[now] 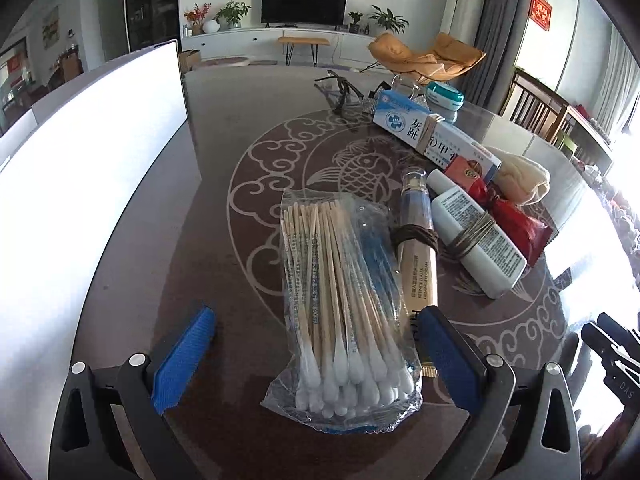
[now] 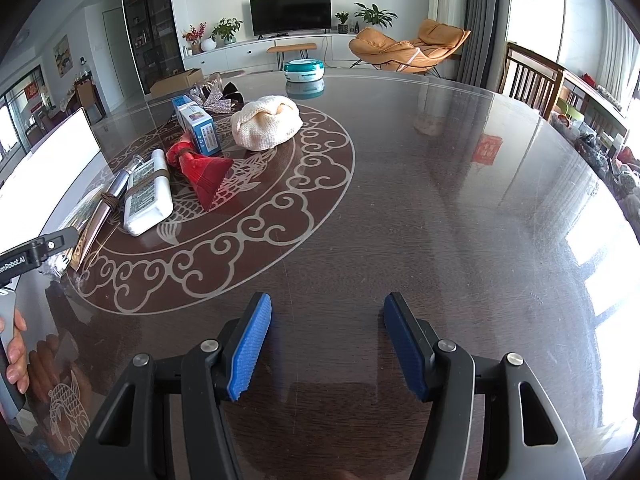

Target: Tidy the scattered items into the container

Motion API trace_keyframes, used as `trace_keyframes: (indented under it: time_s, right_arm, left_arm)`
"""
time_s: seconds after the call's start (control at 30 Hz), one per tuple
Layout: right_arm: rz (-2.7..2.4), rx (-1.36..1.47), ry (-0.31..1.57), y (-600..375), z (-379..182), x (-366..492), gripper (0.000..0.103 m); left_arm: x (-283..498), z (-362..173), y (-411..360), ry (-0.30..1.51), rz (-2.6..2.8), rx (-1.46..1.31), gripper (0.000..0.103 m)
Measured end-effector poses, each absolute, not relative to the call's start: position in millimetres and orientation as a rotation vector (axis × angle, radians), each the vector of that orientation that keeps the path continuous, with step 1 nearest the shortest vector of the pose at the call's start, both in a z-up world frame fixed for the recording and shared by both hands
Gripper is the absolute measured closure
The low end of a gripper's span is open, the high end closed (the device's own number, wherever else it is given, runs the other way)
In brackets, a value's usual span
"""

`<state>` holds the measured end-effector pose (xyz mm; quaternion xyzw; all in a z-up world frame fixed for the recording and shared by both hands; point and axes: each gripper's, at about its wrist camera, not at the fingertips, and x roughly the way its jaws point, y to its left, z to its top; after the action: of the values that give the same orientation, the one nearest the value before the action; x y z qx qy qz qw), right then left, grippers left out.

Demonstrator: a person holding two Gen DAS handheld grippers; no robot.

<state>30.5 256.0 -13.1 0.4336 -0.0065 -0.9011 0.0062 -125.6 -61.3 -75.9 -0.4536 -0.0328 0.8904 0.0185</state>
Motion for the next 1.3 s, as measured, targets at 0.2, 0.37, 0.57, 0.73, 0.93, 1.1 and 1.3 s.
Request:
trace_keyframes:
  time_s: [0.2, 0.37, 0.57, 0.73, 0.93, 1.1, 1.3]
  right_arm:
    - [-2.817, 1.351, -0.036, 257.1, -12.5, 31.1, 0.042]
    - [-2.816, 1.349, -0.045, 257.7, -12.5, 31.4, 0.042]
    - [-2.816, 1.349, -0.044, 257.7, -12.5, 31.3, 0.042]
    - [-2.816, 1.35, -0.043, 257.7, -12.5, 31.4, 0.042]
    - [-2.816, 1.35, -0.044, 257.7, -12.5, 31.3, 0.042]
    - [-2.816, 1.349, -0.045, 257.7, -12.5, 31.2, 0.042]
    - [-2.816, 1.349, -0.044, 257.6, -12.5, 31.0, 0.042]
  left_arm:
    - [-123.2, -72.8, -72.7, -0.128, 2.805, -1.43, 0.0]
    - [-127.3, -73.1, -86.4, -0.129, 2.857, -1.476, 0.0]
    - [-126.4, -72.3, -97.3, -0.154, 2.887, -1.488, 0.0]
    - [-124.9, -72.6, -94.5, -0.13, 2.889, -1.493, 0.0]
    - [-122.8, -72.4, -92.1, -0.107, 2.883, -1.495, 0.0]
    - [-119.9, -70.3, -95.5, -0.138, 2.881, -1.474, 0.0]
    - [-119.2, -69.8, -95.6, -0.141, 2.879, -1.47, 0.0]
